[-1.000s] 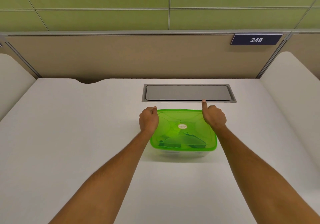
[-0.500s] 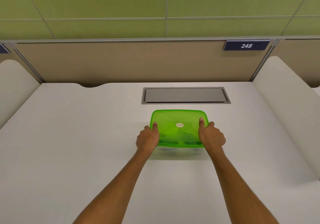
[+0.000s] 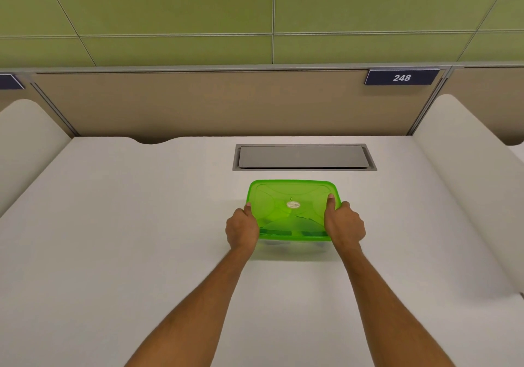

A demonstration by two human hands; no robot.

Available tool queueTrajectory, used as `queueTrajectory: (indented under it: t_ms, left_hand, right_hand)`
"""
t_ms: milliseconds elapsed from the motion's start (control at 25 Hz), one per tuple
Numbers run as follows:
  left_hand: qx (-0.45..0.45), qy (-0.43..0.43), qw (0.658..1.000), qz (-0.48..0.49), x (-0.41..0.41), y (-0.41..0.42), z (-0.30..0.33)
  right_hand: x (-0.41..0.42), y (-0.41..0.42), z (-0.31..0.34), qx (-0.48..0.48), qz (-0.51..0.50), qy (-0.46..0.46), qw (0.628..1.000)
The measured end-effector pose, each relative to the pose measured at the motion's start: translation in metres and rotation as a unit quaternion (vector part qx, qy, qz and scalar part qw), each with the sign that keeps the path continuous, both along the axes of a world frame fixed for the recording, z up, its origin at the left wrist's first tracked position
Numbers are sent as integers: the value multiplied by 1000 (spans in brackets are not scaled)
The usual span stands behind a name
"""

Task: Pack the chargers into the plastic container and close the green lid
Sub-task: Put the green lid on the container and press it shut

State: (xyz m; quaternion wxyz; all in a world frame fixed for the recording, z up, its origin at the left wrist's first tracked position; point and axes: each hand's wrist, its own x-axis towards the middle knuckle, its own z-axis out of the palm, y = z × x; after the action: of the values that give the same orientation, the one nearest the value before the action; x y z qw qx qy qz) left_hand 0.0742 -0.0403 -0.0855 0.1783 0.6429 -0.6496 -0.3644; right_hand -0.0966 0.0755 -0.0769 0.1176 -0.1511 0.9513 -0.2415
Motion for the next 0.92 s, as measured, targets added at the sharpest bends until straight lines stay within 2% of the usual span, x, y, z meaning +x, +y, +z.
queueTrajectory:
  t_ms: [240, 440, 920]
  left_hand:
    - [-12, 30, 999, 30, -1, 4, 0]
    - [-50, 51, 997, 38, 4, 13, -2]
    - [-48, -3, 999, 17, 4, 11, 8]
  right_hand:
    - [-4, -2, 0, -25, -30, -24, 999]
    - [-4, -2, -1, -55, -34, -10, 998]
    - [-1, -3, 10, -46, -50, -46, 997]
